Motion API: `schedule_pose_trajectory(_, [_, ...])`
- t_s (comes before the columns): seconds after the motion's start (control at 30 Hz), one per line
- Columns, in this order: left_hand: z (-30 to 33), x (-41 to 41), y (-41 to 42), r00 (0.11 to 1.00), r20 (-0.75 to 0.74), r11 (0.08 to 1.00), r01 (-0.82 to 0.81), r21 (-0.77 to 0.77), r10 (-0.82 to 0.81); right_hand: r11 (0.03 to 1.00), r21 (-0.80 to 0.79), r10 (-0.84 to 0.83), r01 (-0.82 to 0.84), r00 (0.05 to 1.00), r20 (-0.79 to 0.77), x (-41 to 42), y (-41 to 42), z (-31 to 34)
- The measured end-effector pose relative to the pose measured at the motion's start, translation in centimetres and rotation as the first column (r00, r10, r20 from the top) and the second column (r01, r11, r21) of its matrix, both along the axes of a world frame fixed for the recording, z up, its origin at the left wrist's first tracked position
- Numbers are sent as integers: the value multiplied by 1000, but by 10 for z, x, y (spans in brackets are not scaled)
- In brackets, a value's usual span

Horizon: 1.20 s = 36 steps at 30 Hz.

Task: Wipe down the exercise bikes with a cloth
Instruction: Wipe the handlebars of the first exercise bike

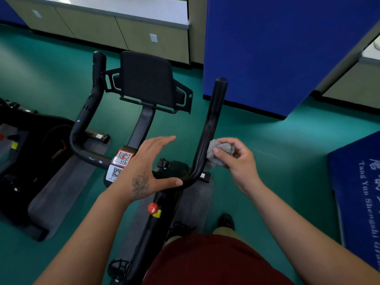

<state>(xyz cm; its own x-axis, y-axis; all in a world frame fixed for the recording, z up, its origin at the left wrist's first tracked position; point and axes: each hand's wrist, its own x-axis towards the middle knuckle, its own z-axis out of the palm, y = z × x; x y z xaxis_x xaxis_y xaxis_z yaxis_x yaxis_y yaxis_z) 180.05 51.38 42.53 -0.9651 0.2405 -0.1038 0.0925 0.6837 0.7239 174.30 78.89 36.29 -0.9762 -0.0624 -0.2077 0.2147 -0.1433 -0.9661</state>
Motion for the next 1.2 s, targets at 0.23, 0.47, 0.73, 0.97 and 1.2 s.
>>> schedule_pose_trajectory(0.23, [-1,1,-4,1000,-2,1000,14,22,-14,999,-8,-37,37,999,-13,-5,-2,2])
schedule_pose_trajectory(0.47, [-7,-2,-5,995,-36,994,87,-59,-89,1000,-29,-4,3,1000,-23,45,-10,-13])
schedule_pose_trajectory(0.73, [-3,0,-15,985,-94,989,143,-36,-146,996,36,-77,79,996,-50,33,-11,-2])
schedule_pose_trajectory(0.97, [9,4,-40,967,-188,972,134,-194,-171,995,31,-95,96,995,-21,46,-20,-6])
schedule_pose_trajectory(1.2, [-9,20,-66,940,-295,969,104,-224,-169,990,85,-108,110,994,-28,70,-25,-6])
